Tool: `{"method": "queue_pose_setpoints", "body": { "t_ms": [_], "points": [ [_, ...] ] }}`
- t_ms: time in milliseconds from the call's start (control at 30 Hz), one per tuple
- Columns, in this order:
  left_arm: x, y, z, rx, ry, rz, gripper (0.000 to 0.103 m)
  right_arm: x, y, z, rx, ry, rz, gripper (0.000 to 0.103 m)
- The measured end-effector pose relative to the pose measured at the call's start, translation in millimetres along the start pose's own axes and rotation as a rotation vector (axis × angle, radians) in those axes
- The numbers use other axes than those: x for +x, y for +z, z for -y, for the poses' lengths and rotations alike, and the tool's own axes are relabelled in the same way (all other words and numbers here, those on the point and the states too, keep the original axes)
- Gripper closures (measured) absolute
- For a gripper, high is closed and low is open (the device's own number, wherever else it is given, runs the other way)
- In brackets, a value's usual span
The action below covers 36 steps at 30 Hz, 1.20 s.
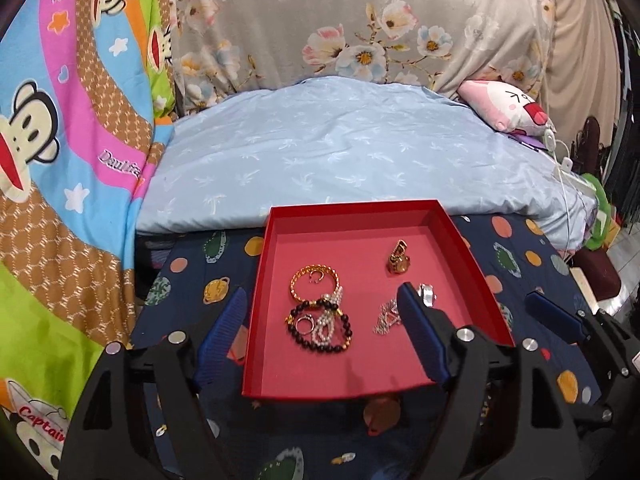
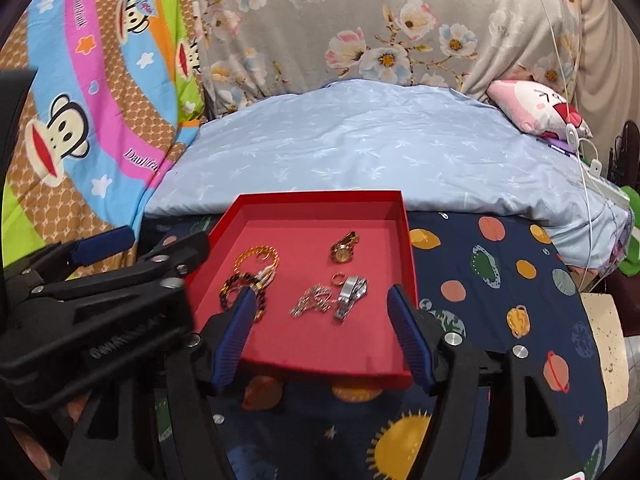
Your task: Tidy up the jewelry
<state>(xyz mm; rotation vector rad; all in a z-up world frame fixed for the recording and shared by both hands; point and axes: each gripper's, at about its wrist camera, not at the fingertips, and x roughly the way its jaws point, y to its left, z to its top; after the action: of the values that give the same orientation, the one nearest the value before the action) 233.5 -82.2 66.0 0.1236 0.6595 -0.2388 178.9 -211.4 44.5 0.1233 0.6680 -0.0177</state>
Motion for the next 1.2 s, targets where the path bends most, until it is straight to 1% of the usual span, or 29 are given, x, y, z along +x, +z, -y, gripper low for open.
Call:
{"method": "queue_pose_setpoints", "body": {
  "t_ms": [100, 200, 300, 367, 433, 500, 633, 733, 833, 933, 1033, 1133, 1200],
  "points": [
    [-19, -11, 9, 0.037, 0.02, 0.023, 0.027, -16, -11, -14, -0.039, -0.023, 0.015, 0.029],
    [-33, -21, 9, 0.024, 0.011, 0.021, 0.026, -26, -23, -16, -0.023, -0.028, 0.012, 0.028],
    [-41, -28, 2, 0.002, 0.017, 0.016, 0.026, -32, -35, -7, 0.019, -0.032, -0.004, 0.028],
    [-43, -33, -5, -0.013, 0.034, 0.011, 0.023, -36, -42, 1, 0.052, -0.047, -0.007, 0.026],
    [-44, -40, -12, -0.032, 0.058, 0.008, 0.017, -38, -46, 8, 0.091, -0.05, -0.007, 0.022],
    [-42, -47, -15, -0.039, 0.076, 0.006, 0.014, -39, -50, 13, 0.119, -0.058, 0.002, 0.017],
    [-29, -62, -16, -0.027, 0.09, -0.013, 0.013, -35, -55, 9, 0.114, -0.095, 0.023, 0.017],
    [-21, -70, -19, -0.037, 0.122, -0.002, 0.013, -28, -56, 4, 0.087, -0.126, 0.035, 0.017],
    [-11, -74, -24, -0.069, 0.117, -0.002, 0.011, -21, -58, 2, 0.081, -0.148, 0.049, 0.016],
    [2, -80, -28, -0.095, 0.102, -0.021, 0.011, -13, -62, 1, 0.067, -0.171, 0.064, 0.016],
    [13, -89, -28, -0.092, 0.114, -0.036, 0.01, -6, -66, -1, 0.054, -0.182, 0.056, 0.016],
    [18, -98, -24, -0.069, 0.145, -0.028, 0.01, 3, -74, -1, 0.061, -0.185, 0.033, 0.016],
    [19, -102, -24, -0.06, 0.15, -0.024, 0.01, 6, -80, 1, 0.074, -0.18, 0.027, 0.016]
  ]
}}
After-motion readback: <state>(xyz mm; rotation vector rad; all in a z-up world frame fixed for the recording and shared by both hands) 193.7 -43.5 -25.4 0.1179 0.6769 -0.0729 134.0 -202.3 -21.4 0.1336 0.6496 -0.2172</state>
